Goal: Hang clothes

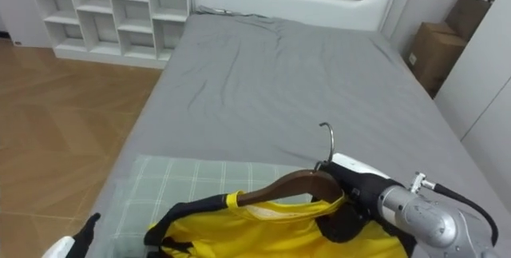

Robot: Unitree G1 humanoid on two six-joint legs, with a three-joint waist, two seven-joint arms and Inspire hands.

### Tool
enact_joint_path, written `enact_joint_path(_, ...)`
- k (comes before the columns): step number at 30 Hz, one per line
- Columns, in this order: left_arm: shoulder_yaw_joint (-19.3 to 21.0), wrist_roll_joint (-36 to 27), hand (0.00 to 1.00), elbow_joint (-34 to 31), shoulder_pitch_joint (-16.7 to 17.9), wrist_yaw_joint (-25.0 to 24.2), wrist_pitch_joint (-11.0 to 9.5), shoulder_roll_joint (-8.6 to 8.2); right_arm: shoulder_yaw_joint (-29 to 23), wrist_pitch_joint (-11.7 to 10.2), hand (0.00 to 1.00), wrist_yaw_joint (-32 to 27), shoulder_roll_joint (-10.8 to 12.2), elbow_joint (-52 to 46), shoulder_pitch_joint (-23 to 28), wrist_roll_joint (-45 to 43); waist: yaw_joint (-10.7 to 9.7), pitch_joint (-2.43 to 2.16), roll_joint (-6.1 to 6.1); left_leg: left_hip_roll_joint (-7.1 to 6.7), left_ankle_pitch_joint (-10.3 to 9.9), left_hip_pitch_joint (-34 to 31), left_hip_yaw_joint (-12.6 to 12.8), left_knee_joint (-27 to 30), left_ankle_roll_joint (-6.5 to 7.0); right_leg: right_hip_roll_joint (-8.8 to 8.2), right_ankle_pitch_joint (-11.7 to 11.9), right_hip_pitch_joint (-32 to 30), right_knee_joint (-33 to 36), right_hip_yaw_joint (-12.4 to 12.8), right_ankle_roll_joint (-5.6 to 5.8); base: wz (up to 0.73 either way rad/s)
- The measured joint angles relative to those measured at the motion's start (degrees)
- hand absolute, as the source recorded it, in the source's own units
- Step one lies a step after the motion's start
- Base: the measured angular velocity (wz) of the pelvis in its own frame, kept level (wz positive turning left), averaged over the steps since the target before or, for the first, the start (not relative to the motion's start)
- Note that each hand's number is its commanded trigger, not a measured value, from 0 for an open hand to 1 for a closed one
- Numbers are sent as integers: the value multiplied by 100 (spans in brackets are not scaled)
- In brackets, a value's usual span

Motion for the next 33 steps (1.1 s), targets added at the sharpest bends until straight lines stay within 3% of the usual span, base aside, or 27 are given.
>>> enact_joint_path(10,51,-39,0,212,242,-35,155,-29,-98,23,100,114,-12,-135,0,35,22,18,-12,0,0,-99,14,5,0,1,-3,-105,7,9,2,0)
enact_joint_path(16,106,-121,0,231,361,-109,203,-122,-215,115,100,264,-12,-62,0,37,54,63,55,1,-1,-110,12,-8,1,-1,-3,-121,9,5,2,0)
enact_joint_path(22,226,-97,0,317,403,-110,203,-242,-270,148,100,374,-12,-60,1,15,117,51,40,0,0,-106,14,-6,0,-2,-3,-123,10,9,2,0)
enact_joint_path(27,452,-109,0,727,398,-101,202,-266,-460,147,100,422,-13,-77,-5,31,135,-1,-41,1,0,-71,27,-6,0,-4,-3,-97,22,14,2,0)
enact_joint_path(33,695,-115,0,981,446,-75,244,-271,-859,150,100,421,-15,-231,-11,30,109,11,-111,-2,0,-72,37,-21,1,-5,-3,-105,19,20,3,0)
